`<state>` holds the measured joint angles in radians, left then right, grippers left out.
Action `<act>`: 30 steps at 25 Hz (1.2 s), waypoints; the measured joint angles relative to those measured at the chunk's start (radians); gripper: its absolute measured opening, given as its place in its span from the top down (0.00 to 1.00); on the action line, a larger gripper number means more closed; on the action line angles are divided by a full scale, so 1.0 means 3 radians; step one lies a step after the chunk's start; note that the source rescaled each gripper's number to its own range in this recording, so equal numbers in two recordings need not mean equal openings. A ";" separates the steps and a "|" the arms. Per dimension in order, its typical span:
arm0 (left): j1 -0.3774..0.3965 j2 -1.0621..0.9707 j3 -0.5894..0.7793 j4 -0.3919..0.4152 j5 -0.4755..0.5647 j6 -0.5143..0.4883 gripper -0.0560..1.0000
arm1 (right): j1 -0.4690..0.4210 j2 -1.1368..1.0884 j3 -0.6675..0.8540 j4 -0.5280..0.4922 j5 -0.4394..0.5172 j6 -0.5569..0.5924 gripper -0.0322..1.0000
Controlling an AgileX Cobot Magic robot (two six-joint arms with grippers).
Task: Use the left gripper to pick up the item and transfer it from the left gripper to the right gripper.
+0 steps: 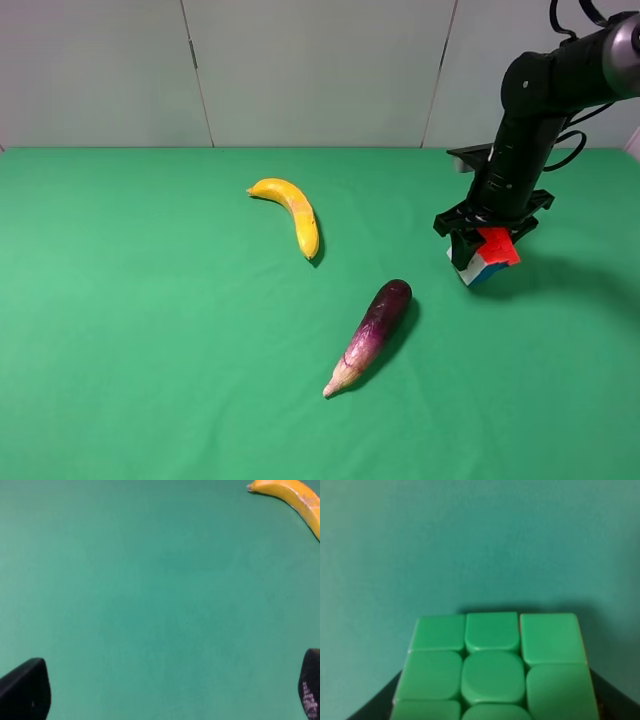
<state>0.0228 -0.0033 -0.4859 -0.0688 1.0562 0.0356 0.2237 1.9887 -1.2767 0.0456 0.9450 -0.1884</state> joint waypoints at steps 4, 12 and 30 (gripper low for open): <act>0.0000 0.0000 0.0000 0.0000 0.0000 0.0000 0.00 | 0.0000 0.0025 0.0000 -0.0002 -0.0017 0.0000 0.97; 0.0000 0.0000 0.0000 0.0000 0.0000 0.0000 0.00 | 0.0000 0.0025 -0.0004 -0.0002 -0.0017 0.0003 0.96; 0.0000 0.0000 0.0000 0.0000 0.0000 0.0000 0.00 | 0.0000 0.0010 -0.0004 -0.0002 0.0009 0.0113 0.00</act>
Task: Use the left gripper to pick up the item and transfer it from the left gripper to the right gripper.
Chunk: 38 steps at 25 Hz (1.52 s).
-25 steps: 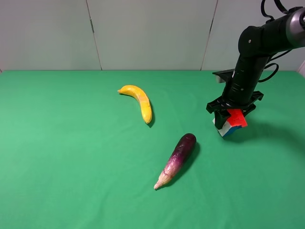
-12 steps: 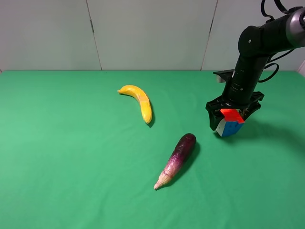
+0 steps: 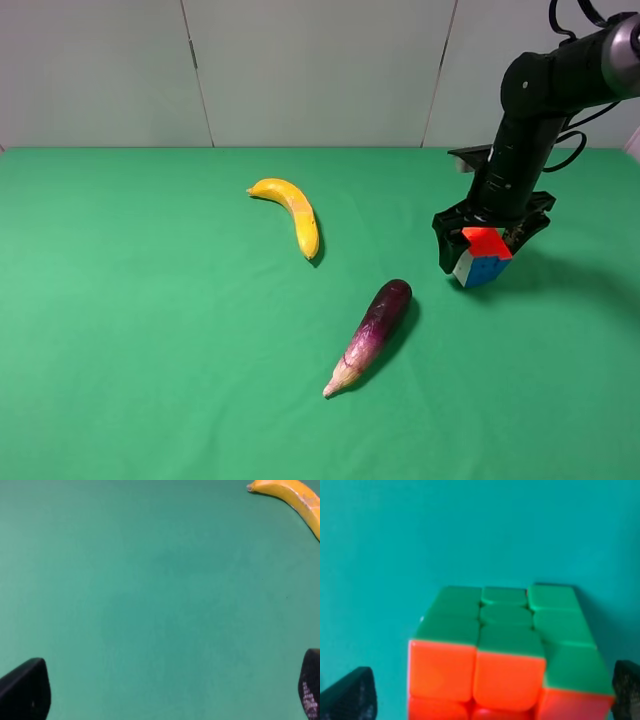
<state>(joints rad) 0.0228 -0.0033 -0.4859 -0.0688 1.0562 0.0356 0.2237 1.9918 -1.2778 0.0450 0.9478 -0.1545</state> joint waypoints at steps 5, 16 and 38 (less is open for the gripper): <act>0.0000 0.0000 0.0000 0.0000 0.0000 0.0000 0.00 | 0.0000 -0.0133 -0.0093 -0.0015 0.0146 0.0000 0.00; 0.0000 0.0000 0.0000 0.0000 0.0000 0.0000 0.00 | 0.0000 -0.0829 -0.0225 -0.0064 0.0494 0.0023 0.00; 0.0000 0.0000 0.0000 0.0000 0.0000 0.0000 0.00 | 0.0000 -0.2963 0.0915 -0.0064 0.0870 0.0434 0.00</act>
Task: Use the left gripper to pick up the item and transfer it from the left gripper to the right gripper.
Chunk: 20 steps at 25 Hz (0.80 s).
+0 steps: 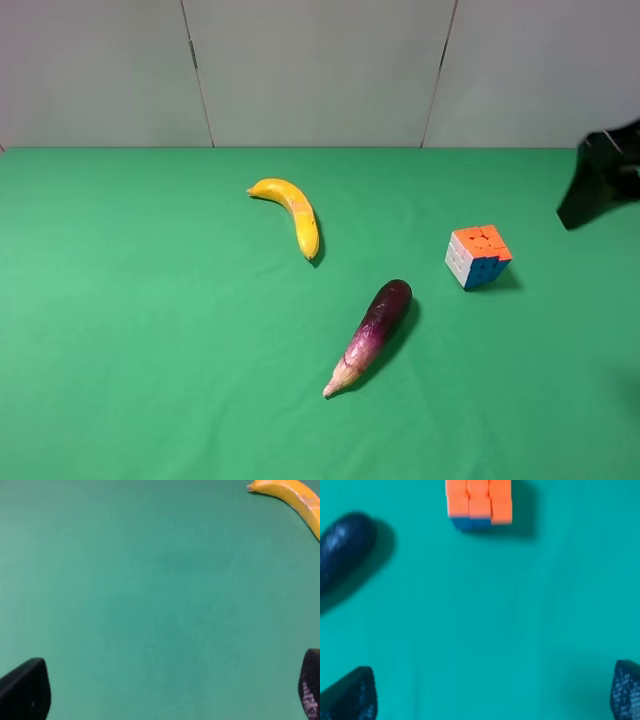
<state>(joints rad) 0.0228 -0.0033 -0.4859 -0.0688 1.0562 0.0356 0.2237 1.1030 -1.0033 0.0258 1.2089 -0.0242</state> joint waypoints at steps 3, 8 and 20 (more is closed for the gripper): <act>0.0000 0.0000 0.0000 0.0000 0.0000 0.0000 0.00 | 0.0000 -0.0478 0.0367 0.0000 -0.0105 0.0000 0.00; 0.0000 0.0000 0.0000 0.0000 -0.0004 0.0000 0.00 | 0.0000 -0.1430 0.0900 0.0000 -0.0329 0.0000 0.00; 0.0000 0.0000 0.0000 0.0000 -0.0007 0.0000 0.00 | 0.0000 -0.3255 0.1667 0.0000 -0.0529 0.0000 0.00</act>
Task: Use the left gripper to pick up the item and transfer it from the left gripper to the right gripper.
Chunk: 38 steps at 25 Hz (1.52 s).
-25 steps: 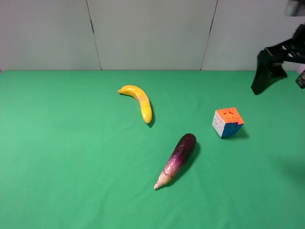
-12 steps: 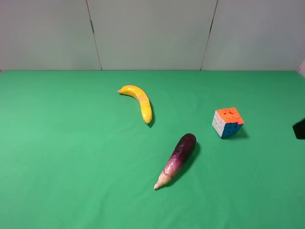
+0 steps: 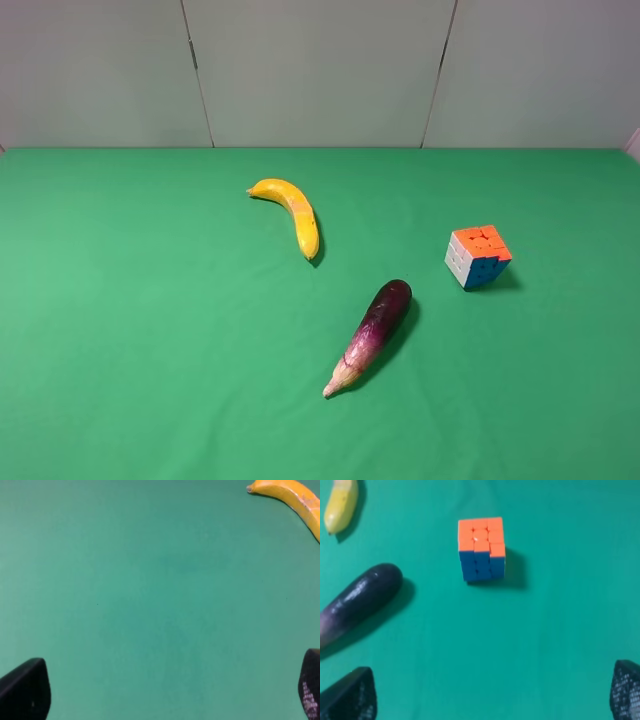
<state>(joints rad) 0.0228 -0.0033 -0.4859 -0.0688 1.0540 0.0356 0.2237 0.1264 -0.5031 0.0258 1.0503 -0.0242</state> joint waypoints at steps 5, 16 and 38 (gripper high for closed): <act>0.0000 0.0000 0.0000 0.0000 0.0000 0.0000 0.00 | 0.0000 -0.0215 0.0030 0.0000 -0.0060 0.0005 0.00; 0.0000 0.0000 0.0000 0.0000 0.0000 0.0000 0.00 | 0.0000 -0.0215 0.0030 0.0002 -0.0073 0.0006 0.00; 0.0000 0.0000 0.0000 0.0000 0.0000 0.0000 0.00 | -0.0427 -0.0219 0.0030 0.0012 -0.0073 0.0013 0.00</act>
<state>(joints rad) 0.0228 -0.0033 -0.4859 -0.0688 1.0540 0.0356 0.0956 0.0607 -0.4942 0.0293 1.0285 -0.0203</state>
